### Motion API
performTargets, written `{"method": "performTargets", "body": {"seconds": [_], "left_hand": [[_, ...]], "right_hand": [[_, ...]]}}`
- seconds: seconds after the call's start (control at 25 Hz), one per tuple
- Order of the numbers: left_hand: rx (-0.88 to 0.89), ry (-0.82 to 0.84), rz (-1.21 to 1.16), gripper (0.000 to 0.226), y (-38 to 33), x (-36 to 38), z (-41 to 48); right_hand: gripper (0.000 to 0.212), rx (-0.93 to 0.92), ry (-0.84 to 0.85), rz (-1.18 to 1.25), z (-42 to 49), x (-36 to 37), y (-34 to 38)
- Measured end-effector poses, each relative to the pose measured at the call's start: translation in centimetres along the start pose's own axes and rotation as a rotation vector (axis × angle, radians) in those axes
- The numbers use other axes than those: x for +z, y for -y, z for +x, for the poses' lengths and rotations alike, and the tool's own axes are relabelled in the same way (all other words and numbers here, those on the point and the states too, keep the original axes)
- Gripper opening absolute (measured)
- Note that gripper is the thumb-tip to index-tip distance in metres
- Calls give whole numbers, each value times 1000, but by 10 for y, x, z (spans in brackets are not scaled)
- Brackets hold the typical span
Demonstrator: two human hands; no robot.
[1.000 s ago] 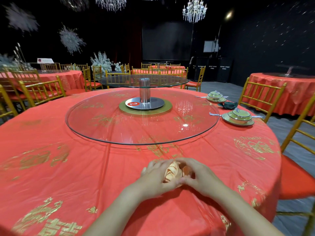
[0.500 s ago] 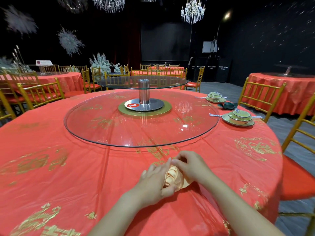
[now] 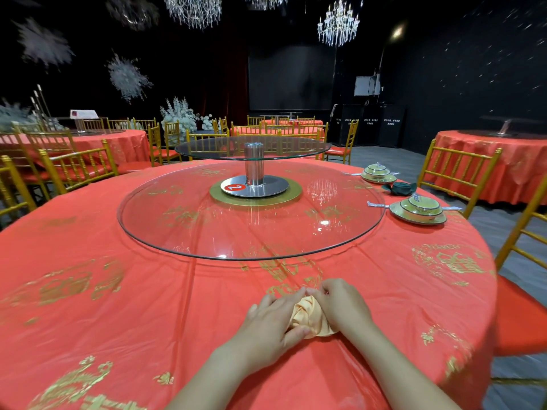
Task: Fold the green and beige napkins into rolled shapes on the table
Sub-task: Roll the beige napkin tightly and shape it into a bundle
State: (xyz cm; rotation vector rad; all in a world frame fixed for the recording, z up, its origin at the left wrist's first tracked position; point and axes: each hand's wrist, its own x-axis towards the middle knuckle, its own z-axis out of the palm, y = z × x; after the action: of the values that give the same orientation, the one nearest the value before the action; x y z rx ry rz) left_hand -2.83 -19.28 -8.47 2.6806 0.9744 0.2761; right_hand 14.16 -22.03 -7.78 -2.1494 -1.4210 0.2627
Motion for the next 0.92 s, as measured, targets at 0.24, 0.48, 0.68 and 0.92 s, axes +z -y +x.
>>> {"method": "performTargets", "body": {"seconds": [0.24, 0.48, 0.68, 0.92], "left_hand": [[-28, 7, 0, 67, 0, -2, 1], [-26, 7, -15, 62, -1, -3, -1], [-47, -19, -72, 59, -2, 0, -1], [-187, 41, -151, 41, -16, -26, 9]], "right_hand": [[36, -6, 22, 147, -7, -15, -6], [33, 56, -96, 20, -11, -16, -3], [30, 65, -32, -150, -23, -13, 0], [31, 43, -50, -117, -27, -12, 3]]}}
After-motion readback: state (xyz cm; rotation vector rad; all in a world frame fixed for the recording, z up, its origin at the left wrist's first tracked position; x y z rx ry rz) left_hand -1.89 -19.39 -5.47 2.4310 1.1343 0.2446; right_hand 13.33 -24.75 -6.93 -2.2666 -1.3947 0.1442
